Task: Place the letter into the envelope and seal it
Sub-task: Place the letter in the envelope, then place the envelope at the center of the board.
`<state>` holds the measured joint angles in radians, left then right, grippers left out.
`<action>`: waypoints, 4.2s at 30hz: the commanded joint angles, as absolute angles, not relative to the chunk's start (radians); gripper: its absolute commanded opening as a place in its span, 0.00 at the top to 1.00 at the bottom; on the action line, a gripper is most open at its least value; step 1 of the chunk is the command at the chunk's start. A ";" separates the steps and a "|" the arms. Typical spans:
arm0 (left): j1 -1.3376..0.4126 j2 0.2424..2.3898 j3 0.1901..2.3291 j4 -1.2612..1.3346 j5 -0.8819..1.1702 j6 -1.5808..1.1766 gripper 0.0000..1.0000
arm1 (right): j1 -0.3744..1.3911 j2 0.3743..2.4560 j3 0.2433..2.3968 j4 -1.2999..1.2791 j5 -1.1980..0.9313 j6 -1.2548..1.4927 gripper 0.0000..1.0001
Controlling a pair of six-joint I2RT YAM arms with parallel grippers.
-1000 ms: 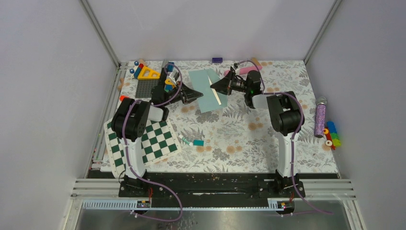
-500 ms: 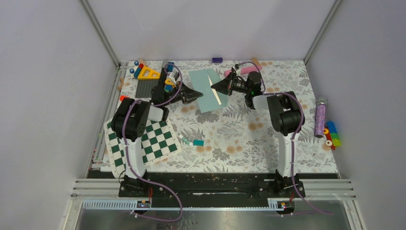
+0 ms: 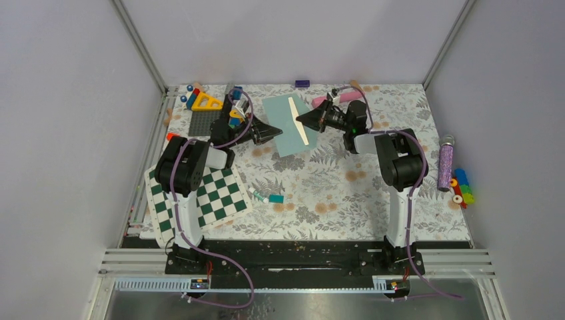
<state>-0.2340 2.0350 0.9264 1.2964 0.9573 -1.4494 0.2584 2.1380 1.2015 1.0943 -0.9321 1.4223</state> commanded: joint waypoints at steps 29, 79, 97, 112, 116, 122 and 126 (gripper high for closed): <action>-0.242 2.006 0.927 1.373 0.959 -1.453 0.95 | 0.294 2.081 1.212 1.105 -0.906 1.386 1.00; -0.241 2.001 0.925 1.376 0.965 -1.453 0.95 | 0.122 1.758 1.242 0.455 -0.940 0.843 0.28; -0.314 2.098 0.987 1.391 1.011 -1.455 0.94 | 0.203 1.759 1.347 -0.057 -0.857 0.400 0.35; -0.336 2.118 0.973 1.265 0.997 -1.347 0.86 | 0.216 1.786 1.360 -0.315 -0.655 0.209 0.60; -0.347 2.137 0.967 1.209 0.994 -1.305 0.84 | 0.216 1.830 1.356 -0.314 -0.645 0.218 0.72; -0.342 2.127 0.950 0.986 0.951 -1.147 0.02 | 0.217 1.868 1.345 -0.342 -0.569 0.175 0.73; -0.315 2.051 0.933 0.714 0.852 -0.961 0.01 | 0.217 1.893 1.321 -0.351 -0.524 0.134 0.71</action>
<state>-0.3424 2.1361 0.9520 0.9569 0.9501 -1.1725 0.2138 1.8759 1.3354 -0.3252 -0.5892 0.1963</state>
